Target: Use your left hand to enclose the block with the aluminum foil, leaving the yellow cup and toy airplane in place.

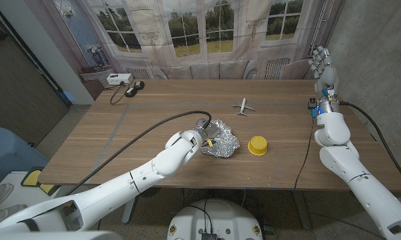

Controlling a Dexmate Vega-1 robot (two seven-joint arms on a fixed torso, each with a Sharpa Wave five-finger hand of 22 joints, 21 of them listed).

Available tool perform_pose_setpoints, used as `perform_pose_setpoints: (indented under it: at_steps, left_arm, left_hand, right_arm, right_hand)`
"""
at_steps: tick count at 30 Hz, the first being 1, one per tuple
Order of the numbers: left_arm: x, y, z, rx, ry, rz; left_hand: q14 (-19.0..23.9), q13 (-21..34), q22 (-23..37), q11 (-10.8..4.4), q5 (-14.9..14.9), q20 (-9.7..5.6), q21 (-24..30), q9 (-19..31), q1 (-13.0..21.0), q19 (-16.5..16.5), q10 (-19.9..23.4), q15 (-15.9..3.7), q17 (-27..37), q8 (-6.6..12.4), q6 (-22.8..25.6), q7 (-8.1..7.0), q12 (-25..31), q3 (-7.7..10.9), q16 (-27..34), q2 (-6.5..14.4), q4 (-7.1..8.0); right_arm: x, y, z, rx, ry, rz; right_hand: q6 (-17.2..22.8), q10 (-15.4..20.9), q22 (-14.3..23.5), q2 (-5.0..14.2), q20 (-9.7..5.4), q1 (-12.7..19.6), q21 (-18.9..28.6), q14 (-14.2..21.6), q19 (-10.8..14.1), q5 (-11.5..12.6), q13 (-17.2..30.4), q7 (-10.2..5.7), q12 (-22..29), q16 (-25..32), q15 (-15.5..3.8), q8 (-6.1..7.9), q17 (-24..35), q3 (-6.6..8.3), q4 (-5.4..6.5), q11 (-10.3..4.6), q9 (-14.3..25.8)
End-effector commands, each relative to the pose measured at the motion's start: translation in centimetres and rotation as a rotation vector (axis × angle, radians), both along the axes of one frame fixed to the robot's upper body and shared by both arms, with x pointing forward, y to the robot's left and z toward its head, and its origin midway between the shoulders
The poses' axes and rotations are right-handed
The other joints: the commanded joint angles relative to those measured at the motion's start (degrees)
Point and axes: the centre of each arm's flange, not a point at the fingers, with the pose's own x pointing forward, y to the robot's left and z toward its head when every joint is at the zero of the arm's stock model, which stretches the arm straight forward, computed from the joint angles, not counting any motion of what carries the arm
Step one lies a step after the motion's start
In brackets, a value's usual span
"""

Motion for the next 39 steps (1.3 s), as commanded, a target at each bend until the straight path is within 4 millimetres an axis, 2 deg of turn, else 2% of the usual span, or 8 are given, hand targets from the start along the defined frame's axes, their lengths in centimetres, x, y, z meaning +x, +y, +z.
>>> perform_pose_setpoints:
  at_steps: [1,4,12,17,21,29,34,39]
  left_arm:
    - [-0.7,-0.3,1.5,0.021,0.005,0.031]
    - [-0.8,-0.3,1.9,0.01,0.014,0.028]
    - [-1.3,0.1,3.9,-0.06,0.065,0.012]
    - [-1.6,0.2,4.9,-0.085,0.09,0.008]
    - [-2.1,0.6,5.6,-0.15,0.08,-0.028]
    - [-3.4,1.7,7.7,-0.299,0.012,-0.076]
    - [-4.0,3.0,9.0,-0.429,-0.039,-0.123]
    - [-4.7,4.4,10.1,-0.547,-0.082,-0.165]
  left_hand:
    - [-4.91,-0.66,-0.01,-0.45,0.62,6.43,-3.06,-0.16,-5.24,-4.36,-4.26,1.71,-0.81,0.83,-4.95,-1.87,0.28,-1.86,-0.1,-0.27,1.79]
    - [-6.64,-1.05,0.03,-0.28,0.54,9.26,-4.34,-0.23,-8.34,-5.65,-6.18,2.98,-0.99,0.61,-7.75,-1.84,0.33,-2.79,0.04,0.06,3.14]
    - [-7.31,-1.35,0.04,-0.03,0.48,10.77,-5.39,-0.21,-10.63,-6.81,-6.95,3.77,-1.13,0.68,-9.39,-1.77,0.54,-3.65,0.17,-0.19,4.02]
    - [-9.31,-1.95,0.06,0.94,0.63,12.56,-7.25,-0.18,-13.94,-8.83,-9.02,5.23,-1.39,0.9,-11.79,-1.33,0.47,-5.28,0.02,-1.4,5.06]
    - [-7.09,-2.5,0.12,0.58,1.37,12.33,-7.71,-0.16,-14.76,-7.45,-5.17,4.32,-1.68,2.44,-8.37,-1.23,2.32,-6.01,0.96,-2.07,5.08]
    - [-4.86,-2.95,0.16,0.29,1.83,11.77,-7.84,-0.17,-14.16,-5.87,-2.5,3.32,-1.82,3.11,-5.57,-1.27,3.29,-5.82,1.44,-1.66,4.69]
    - [-4.69,-3.21,0.12,-0.09,1.92,12.81,-9.16,-0.18,-14.51,-7.99,-1.96,3.2,-1.75,2.93,-5.19,-1.29,3.4,-5.82,1.32,-1.16,4.9]
    - [-7.25,-3.76,0.09,-0.32,1.98,13.23,-11.72,-0.22,-15.17,-11.99,-2.45,5.04,-1.82,2.61,-4.56,-1.31,2.97,-6.11,0.22,-0.96,5.1]
  right_arm:
    - [-0.1,-0.5,-0.2,0.007,0.0,-0.004]
    - [-0.1,-0.5,-0.3,0.01,-0.001,-0.006]
    - [-0.3,-0.6,-0.4,0.014,-0.003,-0.006]
    - [-0.3,-0.5,-0.4,0.012,-0.006,-0.005]
    - [-0.3,-0.5,-0.3,0.009,-0.007,-0.004]
    - [-0.4,-0.4,-0.3,0.001,-0.003,0.001]
    - [-0.4,-0.2,-0.3,-0.009,0.001,0.006]
    - [-0.6,-0.1,-0.2,-0.021,0.005,0.01]
  right_hand:
    - [0.4,0.34,0.3,0.09,-0.25,-0.13,-0.12,0.27,0.05,0.21,0.21,-0.07,0.03,0.04,0.23,0.25,0.23,0.17,-0.11,-0.05,0.26]
    - [0.42,0.25,0.3,0.08,-0.28,-0.14,-0.13,0.26,0.02,0.21,0.21,0.0,-0.02,0.03,0.35,0.25,0.23,0.17,-0.11,-0.12,0.26]
    - [0.44,0.29,0.3,0.07,-0.29,-0.16,-0.13,0.29,0.01,0.2,0.21,0.04,-0.03,0.03,0.47,0.24,0.23,0.18,-0.11,-0.1,0.26]
    - [0.46,0.28,0.3,0.08,-0.31,-0.18,-0.13,0.33,-0.02,0.2,0.21,0.0,-0.05,0.04,0.44,0.23,0.24,0.19,-0.11,-0.06,0.26]
    - [0.47,0.24,0.3,0.08,-0.36,-0.2,-0.13,0.32,-0.03,0.2,0.21,-0.04,-0.08,0.03,0.47,0.22,0.24,0.2,-0.11,-0.03,0.26]
    - [0.5,0.31,0.3,0.08,-0.3,-0.22,-0.12,0.29,-0.02,0.2,0.21,-0.08,-0.08,0.01,0.49,0.21,0.25,0.22,-0.11,-0.1,0.26]
    - [0.89,0.24,0.29,0.07,-0.28,-0.24,-0.1,0.29,0.02,0.19,0.22,-0.14,-0.12,0.0,0.36,0.35,0.25,0.23,-0.11,-0.02,0.26]
    - [1.14,0.25,0.29,0.02,-0.15,-0.28,0.01,0.28,0.32,0.18,0.22,-0.02,-0.13,-0.01,0.34,0.4,0.26,0.22,-0.13,-0.04,0.26]
